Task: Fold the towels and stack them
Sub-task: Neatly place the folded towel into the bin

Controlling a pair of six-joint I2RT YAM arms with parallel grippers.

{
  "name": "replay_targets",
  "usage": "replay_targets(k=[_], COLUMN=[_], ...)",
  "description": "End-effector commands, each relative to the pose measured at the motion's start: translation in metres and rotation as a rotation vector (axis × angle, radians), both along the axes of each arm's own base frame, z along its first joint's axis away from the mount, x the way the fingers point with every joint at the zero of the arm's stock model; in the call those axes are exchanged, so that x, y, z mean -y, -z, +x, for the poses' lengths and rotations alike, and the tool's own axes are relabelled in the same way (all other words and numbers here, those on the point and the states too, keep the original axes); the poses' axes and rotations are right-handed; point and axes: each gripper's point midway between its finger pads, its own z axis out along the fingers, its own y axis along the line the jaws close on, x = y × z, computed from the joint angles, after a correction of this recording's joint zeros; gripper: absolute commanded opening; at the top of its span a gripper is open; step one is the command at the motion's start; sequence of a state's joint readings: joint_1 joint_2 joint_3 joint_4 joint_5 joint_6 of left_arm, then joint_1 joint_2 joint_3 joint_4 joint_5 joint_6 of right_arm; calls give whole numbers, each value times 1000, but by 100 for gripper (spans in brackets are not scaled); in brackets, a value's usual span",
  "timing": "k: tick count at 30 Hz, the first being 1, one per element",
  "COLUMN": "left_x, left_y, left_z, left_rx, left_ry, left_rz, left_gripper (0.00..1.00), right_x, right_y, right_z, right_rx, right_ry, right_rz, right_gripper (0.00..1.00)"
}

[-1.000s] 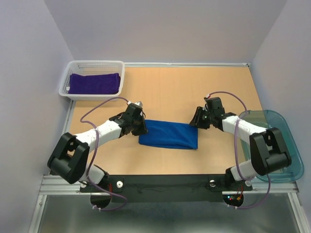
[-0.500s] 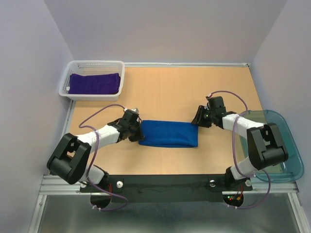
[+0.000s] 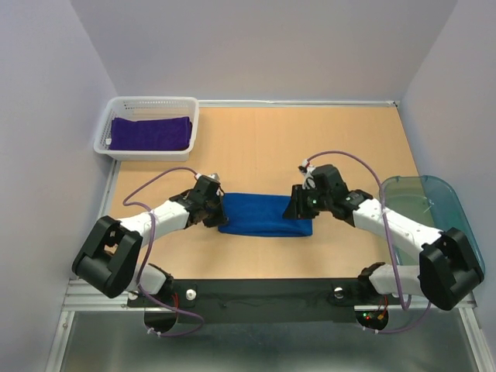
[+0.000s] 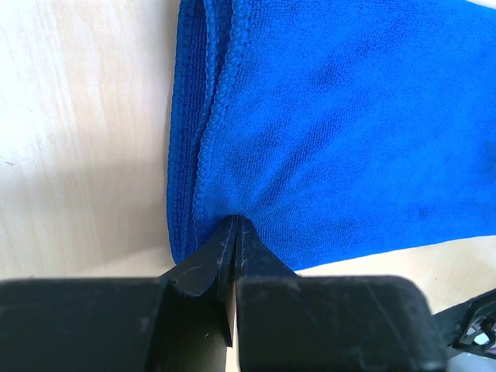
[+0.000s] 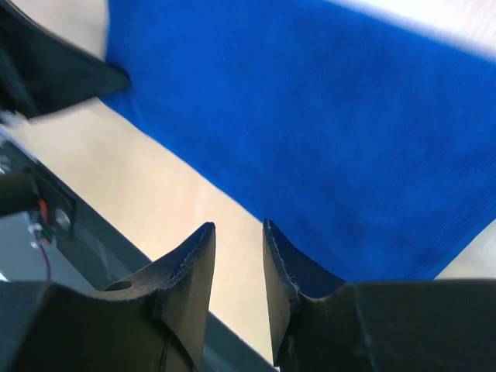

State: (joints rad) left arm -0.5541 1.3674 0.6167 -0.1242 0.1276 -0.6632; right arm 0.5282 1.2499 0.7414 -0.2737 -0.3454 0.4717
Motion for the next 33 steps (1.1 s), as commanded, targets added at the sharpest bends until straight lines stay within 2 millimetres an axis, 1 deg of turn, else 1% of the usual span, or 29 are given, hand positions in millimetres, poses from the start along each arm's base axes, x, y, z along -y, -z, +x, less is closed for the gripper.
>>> replay_targets(k=[1, 2, 3, 4, 5, 6, 7, 10, 11, 14, 17, 18, 19, 20, 21, 25, 26, 29, 31, 33], left_x=[-13, -13, -15, -16, -19, -19, -23, -31, -35, -41, -37, -35, -34, -33, -33, -33, -33, -34, -35, -36], left_y=[2, 2, 2, 2, 3, 3, 5, 6, 4, 5, -1, -3, -5, -7, -7, -7, -7, -6, -4, -4], left_z=[-5, -5, -4, -3, -2, -2, -2, -2, 0, 0, 1, 1, 2, 3, 3, 4, 4, 4, 3, 3], left_rx=[-5, -3, -2, 1, -1, -1, -7, -9, -3, -5, 10, 14, 17, 25, 24, 23, 23, 18, 16, 12], left_ry=[-23, -29, -38, -42, -54, -54, -67, -92, -106, -121, -107, -102, -103, -101, -103, -100, -100, -104, -106, -109], left_rz=[40, 41, 46, 49, 51, 51, 54, 52, 47, 44, 16, 8, 1, -4, -5, -3, -3, 5, 7, 10], left_gripper=[10, 10, 10, 10, 10, 10, 9, 9, 9, 9, 9, 9, 9, 9, 10, 9, 10, 10, 10, 10], right_x=[3, 6, 15, 19, 29, 29, 42, 60, 67, 81, 72, 64, 56, 51, 42, 24, 21, 16, 14, 17], right_y=[39, 46, 61, 68, 81, 80, 92, 102, 109, 110, 89, 75, 60, 50, 34, 6, 4, 8, 24, 45], right_z=[-38, -43, -49, -52, -55, -55, -55, -56, -60, -58, -53, -46, -45, -44, -39, -33, -31, -23, -22, -25], right_rx=[-155, -177, -210, -238, -252, -261, -261, -275, -292, -298, -246, -212, -185, -169, -145, -116, -112, -111, -145, -186], right_ry=[-10, 1, 32, 63, 110, 123, 178, 274, 296, 362, 301, 270, 236, 213, 183, 117, 110, 104, 99, 103], right_rz=[-50, -63, -98, -111, -153, -147, -198, -239, -257, -259, -202, -170, -120, -96, -55, 14, 12, -6, -27, -52], right_gripper=[36, 36, 36, 36, 36, 36, 36, 36, 36, 36, 36, 36, 36, 36, 36, 36, 36, 36, 36, 36])
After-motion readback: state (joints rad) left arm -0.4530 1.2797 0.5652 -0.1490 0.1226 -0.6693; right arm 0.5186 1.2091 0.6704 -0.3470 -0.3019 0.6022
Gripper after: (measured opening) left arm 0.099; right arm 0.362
